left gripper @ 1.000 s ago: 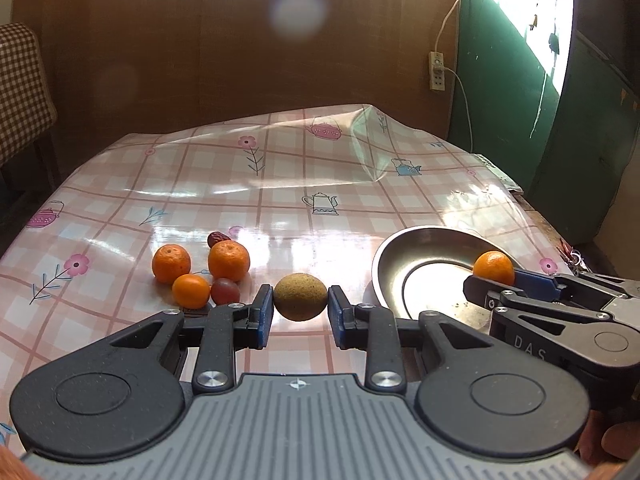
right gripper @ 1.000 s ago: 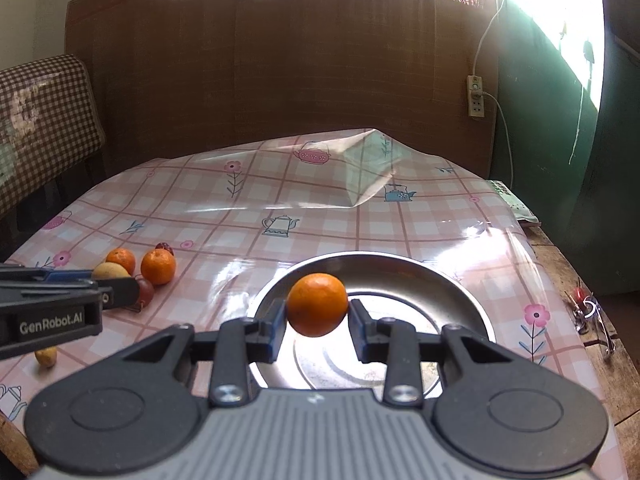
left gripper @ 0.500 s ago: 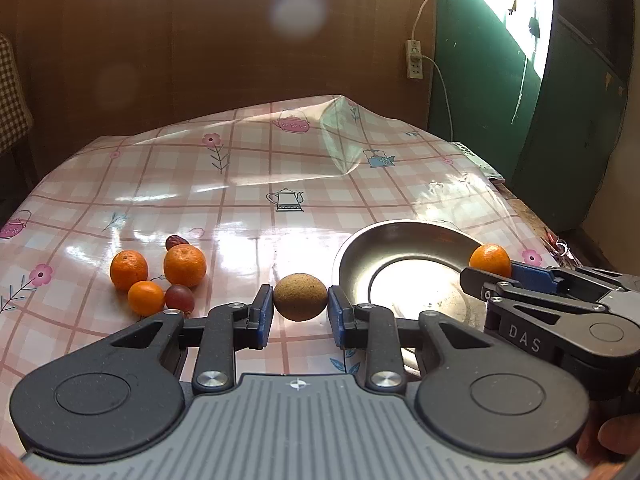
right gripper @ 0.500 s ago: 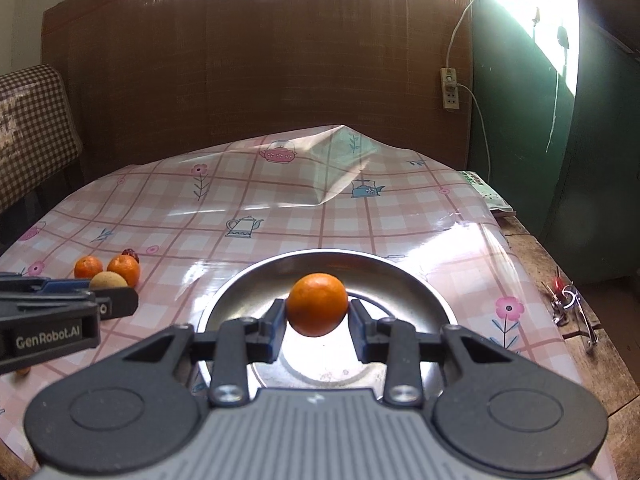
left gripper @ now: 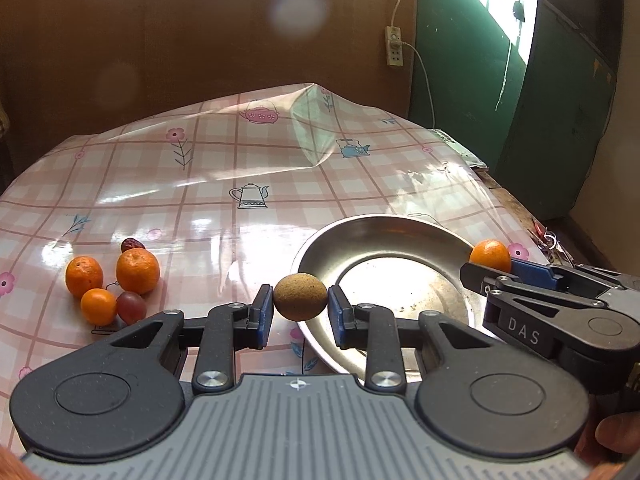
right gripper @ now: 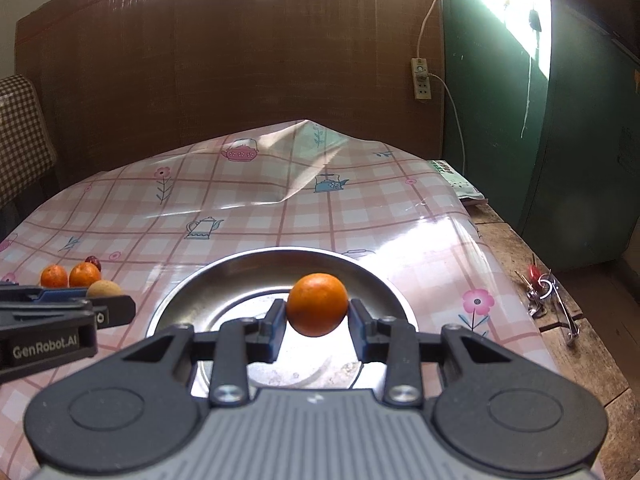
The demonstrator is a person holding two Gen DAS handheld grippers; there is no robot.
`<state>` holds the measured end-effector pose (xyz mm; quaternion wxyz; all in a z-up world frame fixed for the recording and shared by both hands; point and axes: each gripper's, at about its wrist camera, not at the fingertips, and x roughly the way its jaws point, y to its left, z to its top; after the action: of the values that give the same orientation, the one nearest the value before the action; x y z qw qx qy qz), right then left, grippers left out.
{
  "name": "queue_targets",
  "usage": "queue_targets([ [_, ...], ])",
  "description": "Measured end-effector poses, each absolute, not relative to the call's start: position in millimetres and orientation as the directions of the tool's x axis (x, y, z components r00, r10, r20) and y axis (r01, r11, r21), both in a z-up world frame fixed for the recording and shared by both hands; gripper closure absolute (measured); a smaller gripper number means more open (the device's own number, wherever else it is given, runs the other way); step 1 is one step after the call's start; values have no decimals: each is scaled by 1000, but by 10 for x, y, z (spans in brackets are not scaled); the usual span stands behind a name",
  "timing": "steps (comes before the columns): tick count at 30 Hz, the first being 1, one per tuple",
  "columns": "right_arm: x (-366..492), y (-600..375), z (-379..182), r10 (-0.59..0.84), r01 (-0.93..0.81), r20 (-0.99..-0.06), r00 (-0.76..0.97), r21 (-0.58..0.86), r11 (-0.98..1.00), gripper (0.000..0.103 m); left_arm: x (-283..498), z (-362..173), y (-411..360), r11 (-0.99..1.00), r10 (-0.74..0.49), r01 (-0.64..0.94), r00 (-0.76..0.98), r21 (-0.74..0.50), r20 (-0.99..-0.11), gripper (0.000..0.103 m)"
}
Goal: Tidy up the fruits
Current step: 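Carry the mandarin over the steel plate with the right gripper while the left carries the kiwi there, then open the right gripper to drop the mandarin while the left gripper releases the kiwi into the plate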
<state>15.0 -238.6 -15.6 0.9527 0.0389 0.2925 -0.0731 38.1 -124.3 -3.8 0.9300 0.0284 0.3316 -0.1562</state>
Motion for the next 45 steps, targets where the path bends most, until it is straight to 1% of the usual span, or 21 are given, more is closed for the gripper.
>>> queue_targets([
  [21,400,-2628,-350,-139,194,-592,794,29,981,69,628,-197,-1521,936,-297,346,689,-60,-661,69],
  [41,596,-2690,-474,-125,195,-620,774,46,980,69,773,-285,-1550,937,-301,340,679,-76,-669,68],
  [43,596,-2687,-475,-123,194,-622,774,48,980,68,773,-278,-1551,939,-295,336,682,-72,-669,54],
  [45,591,-2681,-470,-129,197,-620,774,43,979,67,761,-265,-1547,938,-298,338,682,-74,-668,46],
])
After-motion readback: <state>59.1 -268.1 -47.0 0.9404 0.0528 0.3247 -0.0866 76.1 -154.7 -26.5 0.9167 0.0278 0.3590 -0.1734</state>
